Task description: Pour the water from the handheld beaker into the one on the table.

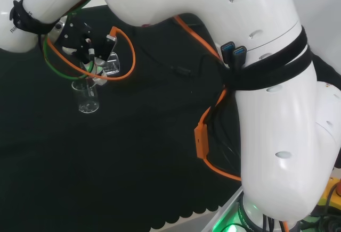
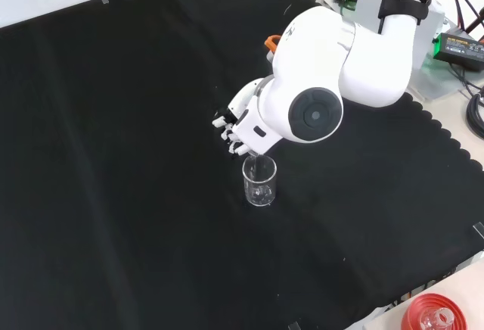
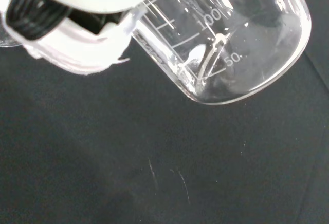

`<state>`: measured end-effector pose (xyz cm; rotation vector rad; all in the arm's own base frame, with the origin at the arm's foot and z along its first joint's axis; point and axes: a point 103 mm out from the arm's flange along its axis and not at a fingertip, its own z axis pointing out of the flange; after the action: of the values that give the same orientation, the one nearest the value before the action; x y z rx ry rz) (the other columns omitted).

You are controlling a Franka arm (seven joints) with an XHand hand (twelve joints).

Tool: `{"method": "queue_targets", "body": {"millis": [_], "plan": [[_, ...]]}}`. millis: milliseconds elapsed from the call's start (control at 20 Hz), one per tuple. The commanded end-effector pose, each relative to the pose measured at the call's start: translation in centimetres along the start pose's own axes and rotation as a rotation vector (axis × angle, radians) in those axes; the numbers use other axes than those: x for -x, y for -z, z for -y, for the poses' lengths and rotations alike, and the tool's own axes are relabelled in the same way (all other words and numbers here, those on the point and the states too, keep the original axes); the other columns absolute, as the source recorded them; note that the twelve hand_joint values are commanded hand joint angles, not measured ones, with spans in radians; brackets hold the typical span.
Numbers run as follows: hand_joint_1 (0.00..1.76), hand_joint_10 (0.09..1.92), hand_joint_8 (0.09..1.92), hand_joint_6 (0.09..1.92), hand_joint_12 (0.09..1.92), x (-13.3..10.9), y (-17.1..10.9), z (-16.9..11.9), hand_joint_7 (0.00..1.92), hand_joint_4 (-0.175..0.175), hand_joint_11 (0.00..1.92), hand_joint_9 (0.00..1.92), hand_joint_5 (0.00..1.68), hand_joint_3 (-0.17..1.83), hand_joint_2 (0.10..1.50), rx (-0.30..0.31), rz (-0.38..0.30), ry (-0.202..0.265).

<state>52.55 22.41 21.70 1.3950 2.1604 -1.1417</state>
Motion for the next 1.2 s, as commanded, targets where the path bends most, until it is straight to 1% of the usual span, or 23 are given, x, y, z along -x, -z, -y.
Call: {"method": "queue_targets", "body": {"millis": [50,400,1200], "plan": [[1.14,0.09,0.09,0.51,0.93,-1.02,1.07,0.03,1.72,0.175,1.09,1.57,1.36,0.64,0.64,-0.01,0.027,0.007],[1.14,0.09,0.09,0.51,0.93,-1.33,1.08,0.09,1.72,0.175,1.09,1.57,1.36,0.64,0.64,-0.007,0.044,0.022],[1.14,0.09,0.09,0.52,0.92,-1.22,1.22,0.06,1.72,0.175,1.09,1.57,1.35,0.64,0.64,-0.025,0.064,0.014]]}}
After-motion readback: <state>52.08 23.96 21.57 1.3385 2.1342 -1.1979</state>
